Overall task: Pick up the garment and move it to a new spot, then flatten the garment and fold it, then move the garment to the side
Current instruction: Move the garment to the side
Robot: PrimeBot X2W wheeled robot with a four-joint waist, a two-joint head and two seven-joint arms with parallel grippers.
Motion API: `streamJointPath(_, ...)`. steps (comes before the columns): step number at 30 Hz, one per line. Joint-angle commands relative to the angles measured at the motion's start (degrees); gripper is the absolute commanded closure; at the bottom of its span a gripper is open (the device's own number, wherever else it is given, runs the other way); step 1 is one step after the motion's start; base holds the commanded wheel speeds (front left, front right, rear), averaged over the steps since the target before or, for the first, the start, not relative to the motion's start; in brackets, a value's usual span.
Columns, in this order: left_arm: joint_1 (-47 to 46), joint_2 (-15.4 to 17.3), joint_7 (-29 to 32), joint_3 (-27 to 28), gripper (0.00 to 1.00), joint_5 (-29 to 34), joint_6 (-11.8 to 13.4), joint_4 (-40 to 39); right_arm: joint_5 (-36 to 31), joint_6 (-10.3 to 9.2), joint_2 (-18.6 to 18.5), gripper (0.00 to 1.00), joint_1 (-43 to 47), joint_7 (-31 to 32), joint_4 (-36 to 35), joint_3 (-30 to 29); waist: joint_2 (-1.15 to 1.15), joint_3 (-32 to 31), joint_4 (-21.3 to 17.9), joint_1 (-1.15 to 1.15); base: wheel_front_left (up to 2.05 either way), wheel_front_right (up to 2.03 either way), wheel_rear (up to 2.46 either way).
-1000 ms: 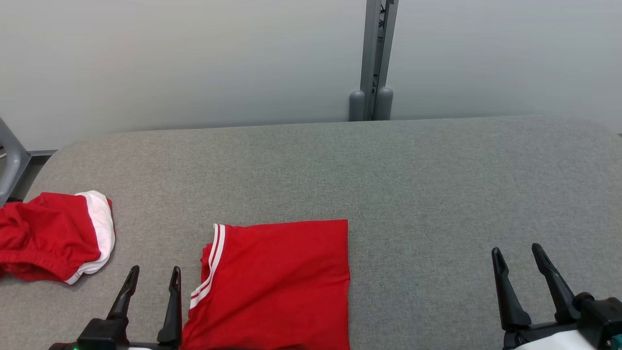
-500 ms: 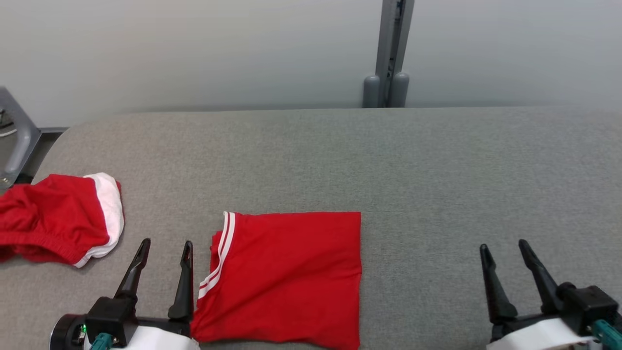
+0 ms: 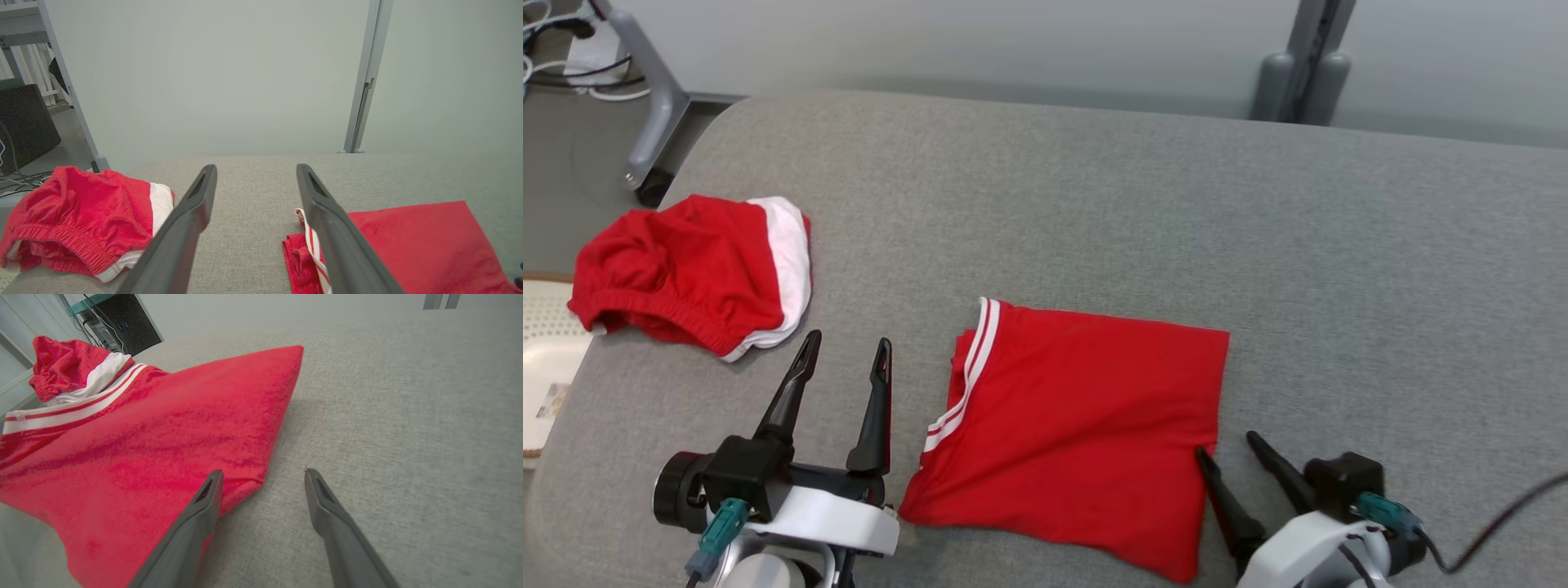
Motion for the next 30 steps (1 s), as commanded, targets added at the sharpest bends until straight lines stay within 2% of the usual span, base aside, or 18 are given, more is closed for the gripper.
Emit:
streamJointPath(1, -1.1, 0.2, -0.2, 0.0, 0.00, -0.4, -0.1, 0.3, 0.6, 0.01, -0.3, 0.00, -1.2, 0.2, 0.9, 0.7, 0.00, 1.2, 1.2, 0.00, 0.00, 0.00, 0.00)
streamJointPath(6, -2.2, -0.3, -0.5, -0.1, 0.00, -0.3, -0.3, 1.3, 4.5, 0.01, -1.0, 0.00, -4.7, 3.0, 6.8, 6.8, 0.00, 1.9, 1.9, 0.00, 0.00, 0.00, 0.00)
streamJointPath(7, -2.4, -0.4, -0.6, 0.0, 0.00, -0.4, -0.3, 1.4, 5.4, 0.01, -1.0, 0.14, -5.1, 3.5, 7.7, 7.7, 0.00, 2.0, 1.9, 0.00, 0.00, 0.00, 0.00)
streamJointPath(9, -2.5, -0.5, -0.6, 0.2, 0.00, -0.3, -0.4, 1.1, 6.7, 0.01, -1.3, 1.00, -5.8, 5.0, 9.3, 9.3, 0.00, 2.1, 1.8, 0.00, 0.00, 0.00, 0.00)
streamJointPath(17, -1.2, -0.2, -0.6, 1.2, 0.00, 1.0, -1.2, -0.7, 8.2, -0.10, -4.0, 1.00, -9.6, 0.7, 10.0, 10.6, 0.00, 1.8, -1.8, 0.00, 0.00, 0.00, 0.00)
streamJointPath(22, -1.1, -0.2, -0.6, 1.5, 0.00, 1.7, -1.4, -2.2, 7.5, -0.12, -6.5, 1.00, -11.7, -1.0, 9.4, 11.8, 0.00, 2.3, -6.4, 0.00, 0.00, 0.00, 0.00)
streamJointPath(30, -3.0, 0.5, -0.6, 0.7, 0.00, 3.4, -2.4, -4.8, 6.5, -0.04, -13.2, 1.00, -17.5, -2.4, 8.8, 16.1, 0.00, 5.5, -14.6, 0.00, 0.00, 0.00, 0.00)
